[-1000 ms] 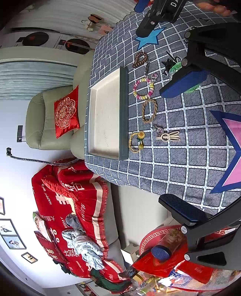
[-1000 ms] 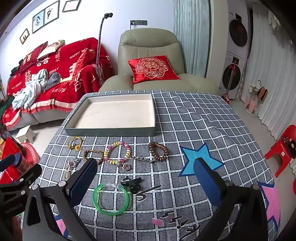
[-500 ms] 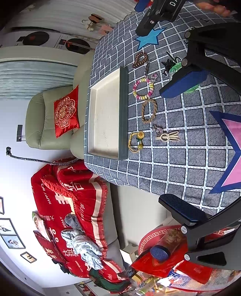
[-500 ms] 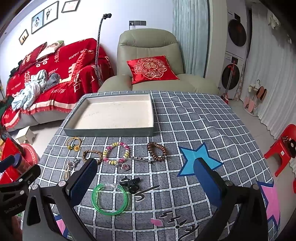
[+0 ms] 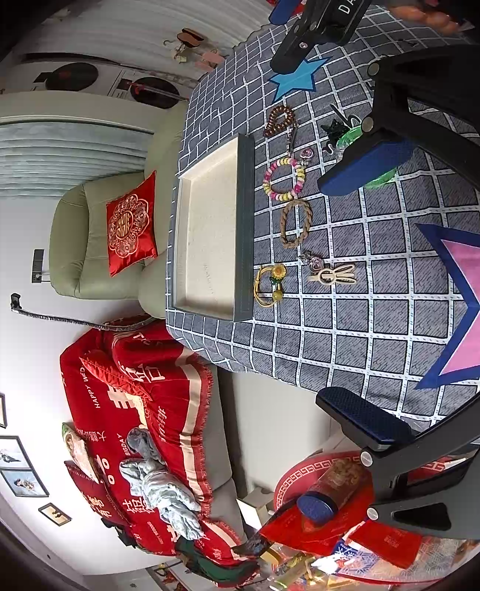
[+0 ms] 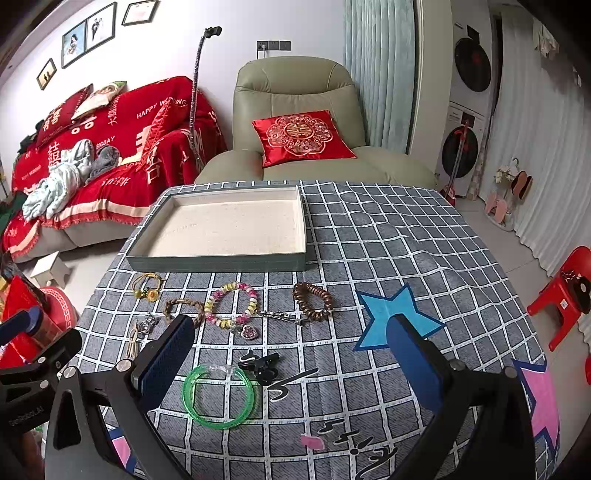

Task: Organize jewelry

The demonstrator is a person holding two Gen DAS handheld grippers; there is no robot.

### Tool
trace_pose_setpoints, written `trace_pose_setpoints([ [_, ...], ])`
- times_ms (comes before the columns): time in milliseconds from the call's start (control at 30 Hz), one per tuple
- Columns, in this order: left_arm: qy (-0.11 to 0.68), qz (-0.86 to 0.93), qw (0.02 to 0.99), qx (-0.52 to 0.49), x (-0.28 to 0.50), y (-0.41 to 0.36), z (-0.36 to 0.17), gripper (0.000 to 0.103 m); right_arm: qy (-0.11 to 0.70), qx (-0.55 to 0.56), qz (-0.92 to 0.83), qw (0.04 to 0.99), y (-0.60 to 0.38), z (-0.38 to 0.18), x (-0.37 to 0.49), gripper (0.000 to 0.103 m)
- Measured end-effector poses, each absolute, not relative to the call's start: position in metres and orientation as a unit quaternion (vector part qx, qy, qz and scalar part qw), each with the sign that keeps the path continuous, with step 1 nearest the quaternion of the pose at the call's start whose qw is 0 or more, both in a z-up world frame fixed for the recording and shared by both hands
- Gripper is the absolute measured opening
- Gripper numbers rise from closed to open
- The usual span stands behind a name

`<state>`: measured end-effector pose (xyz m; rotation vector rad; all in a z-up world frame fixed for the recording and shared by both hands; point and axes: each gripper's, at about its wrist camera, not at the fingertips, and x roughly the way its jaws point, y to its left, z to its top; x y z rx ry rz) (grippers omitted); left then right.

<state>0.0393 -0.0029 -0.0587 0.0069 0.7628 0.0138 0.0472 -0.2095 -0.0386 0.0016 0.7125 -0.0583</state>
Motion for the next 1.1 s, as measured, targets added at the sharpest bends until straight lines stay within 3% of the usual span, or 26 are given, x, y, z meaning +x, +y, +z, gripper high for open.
trace_pose_setpoints([
  [833,0.386,0.004,0.923,0.002,0.045,0.002,-0.066,0.103,0.360,0.003,-0.031,0.932,-0.211,-0.046,0.047,0.103],
  [1100,0.426,0.007,0.905,0.020,0.062,0.013,-0.099,0.103,0.408,0.002,-0.030,0.912,-0.211,-0.075,0.052,0.103],
])
